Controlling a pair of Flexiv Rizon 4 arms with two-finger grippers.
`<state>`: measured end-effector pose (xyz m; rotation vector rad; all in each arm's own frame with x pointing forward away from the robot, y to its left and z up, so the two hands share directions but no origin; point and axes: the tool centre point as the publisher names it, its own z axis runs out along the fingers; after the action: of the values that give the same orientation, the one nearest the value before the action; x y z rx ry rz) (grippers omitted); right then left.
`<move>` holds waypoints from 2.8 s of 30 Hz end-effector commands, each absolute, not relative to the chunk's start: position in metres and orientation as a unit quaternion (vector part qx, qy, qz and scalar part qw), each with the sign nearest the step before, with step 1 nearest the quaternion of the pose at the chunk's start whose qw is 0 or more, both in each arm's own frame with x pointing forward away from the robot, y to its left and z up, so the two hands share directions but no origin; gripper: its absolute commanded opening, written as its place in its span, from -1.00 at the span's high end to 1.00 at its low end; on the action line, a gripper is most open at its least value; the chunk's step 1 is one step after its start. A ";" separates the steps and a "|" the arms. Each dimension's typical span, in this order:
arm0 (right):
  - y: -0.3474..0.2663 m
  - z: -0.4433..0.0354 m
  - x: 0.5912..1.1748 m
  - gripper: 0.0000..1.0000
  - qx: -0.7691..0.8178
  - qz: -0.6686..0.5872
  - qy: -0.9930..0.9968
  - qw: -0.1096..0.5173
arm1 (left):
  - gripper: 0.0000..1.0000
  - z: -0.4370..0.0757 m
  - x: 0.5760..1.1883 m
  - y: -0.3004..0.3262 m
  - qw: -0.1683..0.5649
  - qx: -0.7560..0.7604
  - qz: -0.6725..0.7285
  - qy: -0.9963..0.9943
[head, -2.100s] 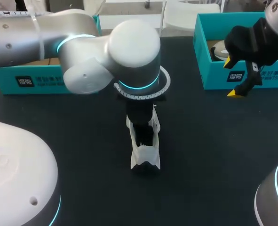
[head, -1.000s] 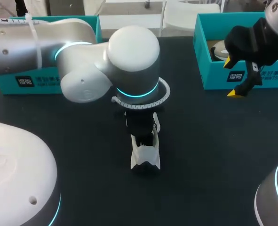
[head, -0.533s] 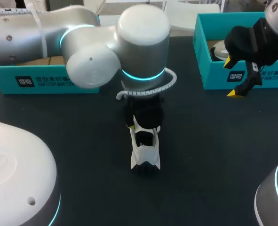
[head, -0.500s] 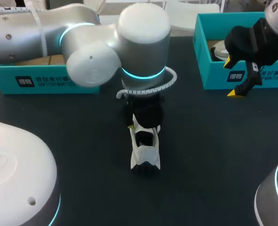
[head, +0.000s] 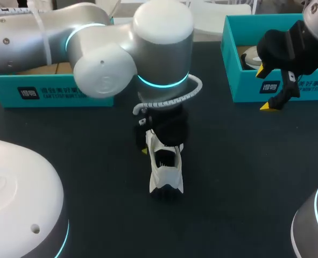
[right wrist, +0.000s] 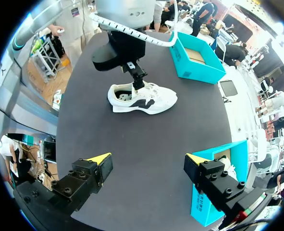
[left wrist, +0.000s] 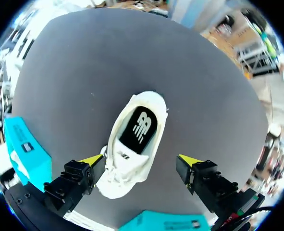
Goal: Take the shoe out of the shoebox, open the shoe tongue, remove and reinsert the insole, then place the shoe into the shoebox
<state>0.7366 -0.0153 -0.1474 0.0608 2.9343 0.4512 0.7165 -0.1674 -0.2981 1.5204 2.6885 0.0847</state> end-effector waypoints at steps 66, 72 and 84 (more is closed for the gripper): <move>-0.013 -0.148 0.739 -1.00 0.021 0.149 0.985 0.084 | -0.64 -0.392 0.640 -0.184 0.050 0.033 -0.043 0.997; -0.013 -0.148 0.739 -1.00 0.021 0.149 0.985 0.084 | -0.11 -0.396 0.640 -0.185 0.031 0.031 -0.041 0.998; -0.013 -0.148 0.739 -1.00 0.021 0.149 0.985 0.084 | 1.00 -0.395 0.634 -0.180 -0.027 0.037 -0.033 0.998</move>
<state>0.7366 -0.0153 -0.1474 0.0608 2.9344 0.4512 0.6284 -0.1799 -0.3966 0.1116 3.1636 -0.1069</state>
